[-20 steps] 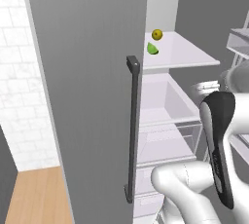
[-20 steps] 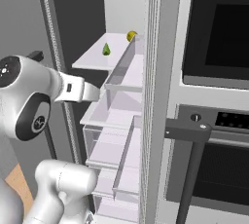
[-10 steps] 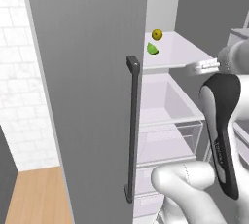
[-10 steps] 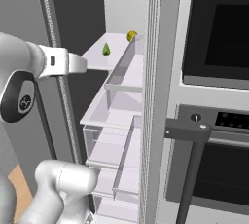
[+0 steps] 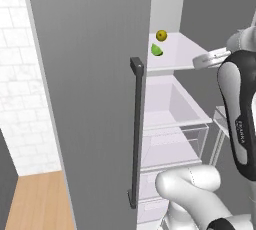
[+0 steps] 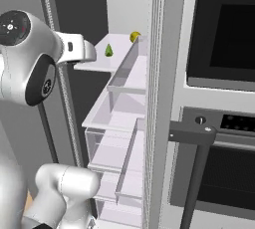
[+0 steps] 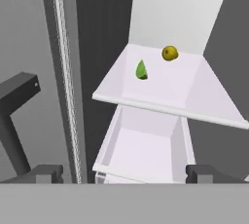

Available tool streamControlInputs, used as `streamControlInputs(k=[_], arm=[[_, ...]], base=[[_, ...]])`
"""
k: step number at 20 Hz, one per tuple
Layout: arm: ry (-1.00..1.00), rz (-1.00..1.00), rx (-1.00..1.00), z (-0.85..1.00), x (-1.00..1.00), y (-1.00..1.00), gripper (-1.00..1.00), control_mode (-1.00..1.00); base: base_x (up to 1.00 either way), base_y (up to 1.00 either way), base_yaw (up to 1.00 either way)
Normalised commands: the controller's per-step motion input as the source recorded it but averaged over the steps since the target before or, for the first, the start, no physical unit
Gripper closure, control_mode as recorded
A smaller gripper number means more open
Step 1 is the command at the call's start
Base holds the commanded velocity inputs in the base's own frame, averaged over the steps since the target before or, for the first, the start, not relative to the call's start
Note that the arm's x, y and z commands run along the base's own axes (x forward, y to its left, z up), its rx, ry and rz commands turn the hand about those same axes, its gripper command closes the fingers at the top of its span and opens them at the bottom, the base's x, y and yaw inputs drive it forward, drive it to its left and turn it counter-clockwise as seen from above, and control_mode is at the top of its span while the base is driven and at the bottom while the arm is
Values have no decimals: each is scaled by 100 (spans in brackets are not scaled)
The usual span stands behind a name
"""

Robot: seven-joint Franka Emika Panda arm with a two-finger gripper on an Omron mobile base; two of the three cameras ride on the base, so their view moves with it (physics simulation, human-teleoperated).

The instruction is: Grab a lemon wedge from the fridge and one ice cube from the ice bowl, and put them in the glass of lemonade.

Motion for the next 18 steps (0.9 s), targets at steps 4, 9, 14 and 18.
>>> streamControlInputs(k=[4, 9, 14, 18], arm=[[0, 0, 0, -6, 64, 3, -100, -100], [0, 0, 0, -23, 71, 0, -100, -100], [0, 0, 1, -8, 83, 0, -100, -100], [0, 0, 0, -23, 80, 0, -100, -100]], base=[[0, 0, 0], [0, 0, 0], [0, 0, 0], [0, 0, 0]])
